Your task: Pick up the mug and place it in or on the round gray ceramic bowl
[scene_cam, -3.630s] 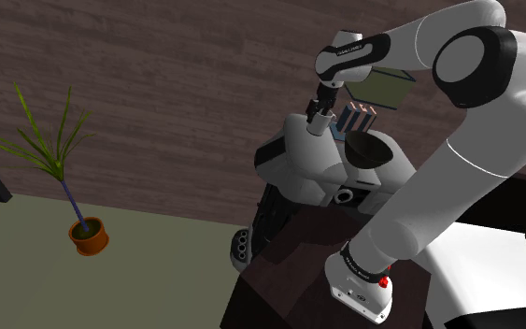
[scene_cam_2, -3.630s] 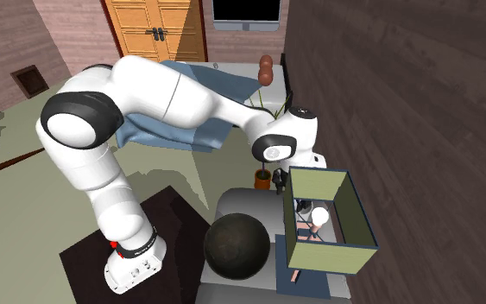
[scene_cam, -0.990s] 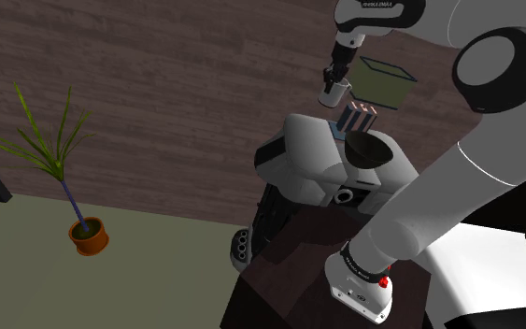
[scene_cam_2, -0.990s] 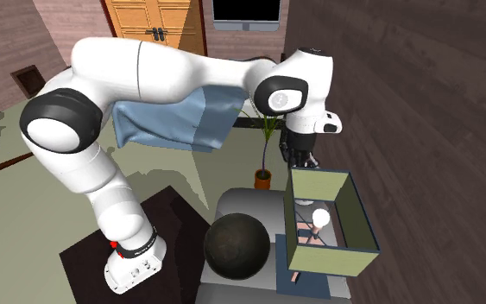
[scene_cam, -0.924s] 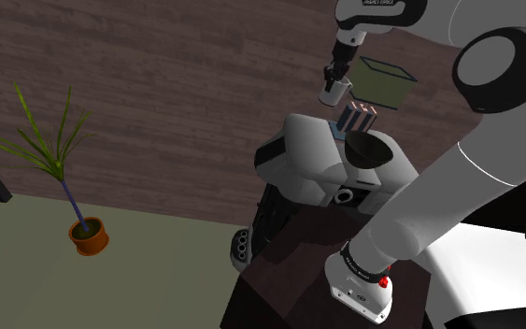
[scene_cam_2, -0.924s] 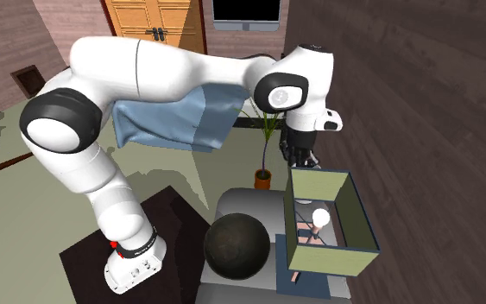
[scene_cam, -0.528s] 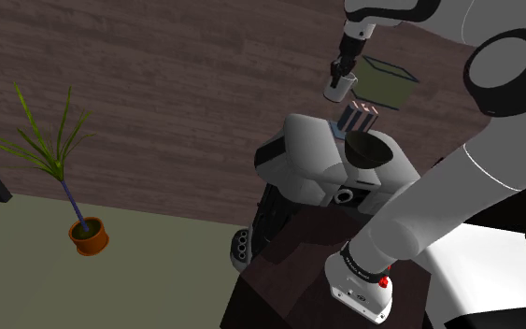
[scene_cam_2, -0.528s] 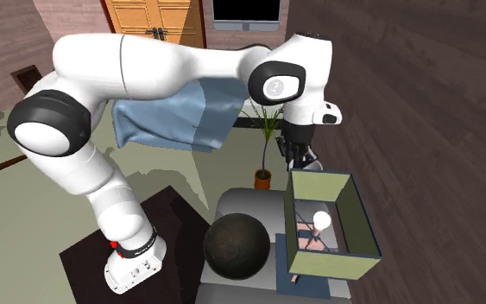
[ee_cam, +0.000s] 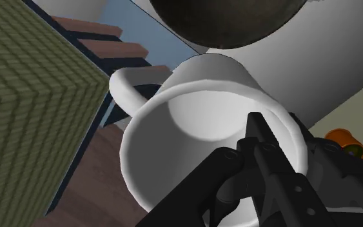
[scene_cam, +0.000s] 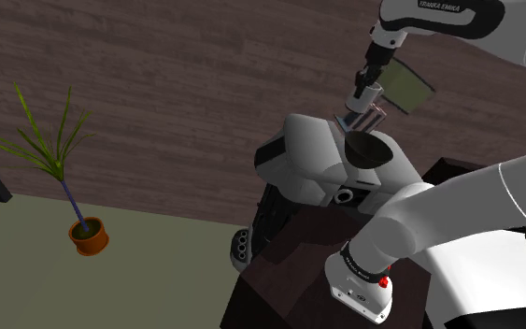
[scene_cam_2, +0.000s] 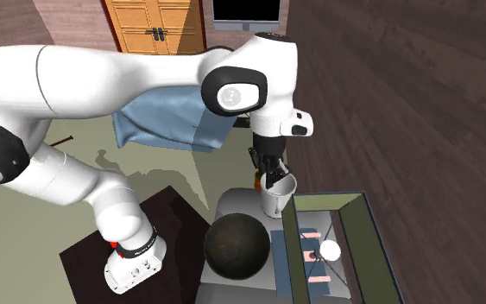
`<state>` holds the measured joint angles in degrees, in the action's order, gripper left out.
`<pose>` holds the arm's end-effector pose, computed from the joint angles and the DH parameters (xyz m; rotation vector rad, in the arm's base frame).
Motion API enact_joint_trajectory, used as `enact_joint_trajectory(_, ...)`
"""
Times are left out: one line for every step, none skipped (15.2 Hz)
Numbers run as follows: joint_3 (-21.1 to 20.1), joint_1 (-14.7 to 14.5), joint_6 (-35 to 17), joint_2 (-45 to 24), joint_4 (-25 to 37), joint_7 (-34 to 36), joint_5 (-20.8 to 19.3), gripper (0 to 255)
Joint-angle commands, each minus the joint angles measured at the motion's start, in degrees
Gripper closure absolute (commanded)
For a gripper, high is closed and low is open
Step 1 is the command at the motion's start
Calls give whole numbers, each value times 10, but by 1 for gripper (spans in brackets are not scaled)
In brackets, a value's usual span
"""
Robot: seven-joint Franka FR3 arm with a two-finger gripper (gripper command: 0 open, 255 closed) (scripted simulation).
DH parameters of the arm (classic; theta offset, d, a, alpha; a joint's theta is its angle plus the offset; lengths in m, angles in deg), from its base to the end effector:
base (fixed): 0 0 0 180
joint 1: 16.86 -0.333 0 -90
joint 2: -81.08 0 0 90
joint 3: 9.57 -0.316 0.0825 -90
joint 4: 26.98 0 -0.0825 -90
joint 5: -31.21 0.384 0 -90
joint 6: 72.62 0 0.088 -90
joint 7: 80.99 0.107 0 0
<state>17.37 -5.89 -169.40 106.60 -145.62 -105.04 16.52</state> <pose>0.3079 -0.3136 0.5889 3.0673 -0.2711 -0.0137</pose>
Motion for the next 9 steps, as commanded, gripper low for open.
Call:
enact_joint_trajectory(-6, 13, 16, 46, -29, -1, -16, 255)
enact_joint_trajectory(-8, 19, 23, 67, -41, -3, -23, 255)
enact_joint_trajectory(-10, 26, 31, 87, -53, -5, -30, 255)
enact_joint_trajectory(-11, 33, 39, 108, -64, -8, -36, 255)
enact_joint_trajectory(-13, 40, 48, 128, -75, -12, -43, 255)
enact_joint_trajectory(-14, 47, 57, 148, -85, -16, -49, 255)
enact_joint_trajectory(-15, 54, 67, 167, -94, -20, -55, 255)
enact_joint_trajectory(-16, 62, 76, 186, -103, -25, -60, 255)
enact_joint_trajectory(-17, 68, 85, 203, -110, -30, -65, 255)
